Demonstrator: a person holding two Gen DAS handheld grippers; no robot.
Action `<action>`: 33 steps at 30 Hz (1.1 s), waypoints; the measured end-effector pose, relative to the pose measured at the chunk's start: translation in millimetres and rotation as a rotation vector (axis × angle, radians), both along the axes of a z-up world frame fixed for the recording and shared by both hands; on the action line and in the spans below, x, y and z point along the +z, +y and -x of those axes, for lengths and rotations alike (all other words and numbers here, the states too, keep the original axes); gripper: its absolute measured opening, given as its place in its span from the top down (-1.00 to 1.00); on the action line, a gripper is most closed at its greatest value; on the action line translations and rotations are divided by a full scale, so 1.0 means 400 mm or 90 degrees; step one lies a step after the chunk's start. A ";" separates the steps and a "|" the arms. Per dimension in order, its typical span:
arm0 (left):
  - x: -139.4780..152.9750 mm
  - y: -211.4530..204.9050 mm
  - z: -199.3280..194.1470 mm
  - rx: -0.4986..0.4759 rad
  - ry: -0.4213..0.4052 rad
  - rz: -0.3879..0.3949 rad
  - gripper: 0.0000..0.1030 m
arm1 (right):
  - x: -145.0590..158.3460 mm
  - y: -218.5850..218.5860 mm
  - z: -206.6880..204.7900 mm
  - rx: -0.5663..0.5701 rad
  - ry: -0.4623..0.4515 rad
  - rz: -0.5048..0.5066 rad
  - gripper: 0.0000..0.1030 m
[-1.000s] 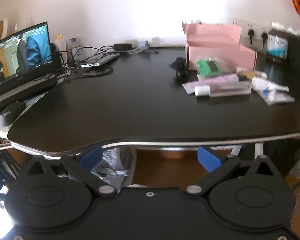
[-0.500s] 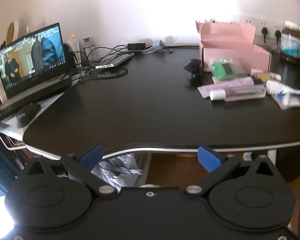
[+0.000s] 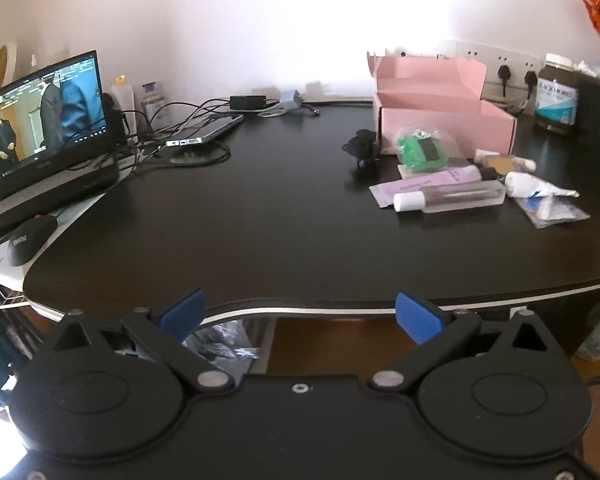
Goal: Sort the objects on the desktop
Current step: 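Move the right tool toward the cluster of items beside the pink box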
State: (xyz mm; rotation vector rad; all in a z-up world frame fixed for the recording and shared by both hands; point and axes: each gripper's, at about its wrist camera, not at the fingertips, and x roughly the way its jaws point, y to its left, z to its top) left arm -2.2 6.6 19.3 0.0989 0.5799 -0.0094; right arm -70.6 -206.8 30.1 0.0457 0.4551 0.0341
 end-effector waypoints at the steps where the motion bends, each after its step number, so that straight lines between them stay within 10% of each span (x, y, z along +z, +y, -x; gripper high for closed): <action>1: 0.002 0.001 0.000 0.000 -0.001 0.002 -1.00 | 0.002 -0.001 -0.001 -0.001 0.000 -0.003 -0.99; 33: 0.014 -0.026 -0.010 -0.057 -0.094 -0.067 -1.00 | 0.020 -0.035 -0.089 0.044 -0.004 0.034 -0.99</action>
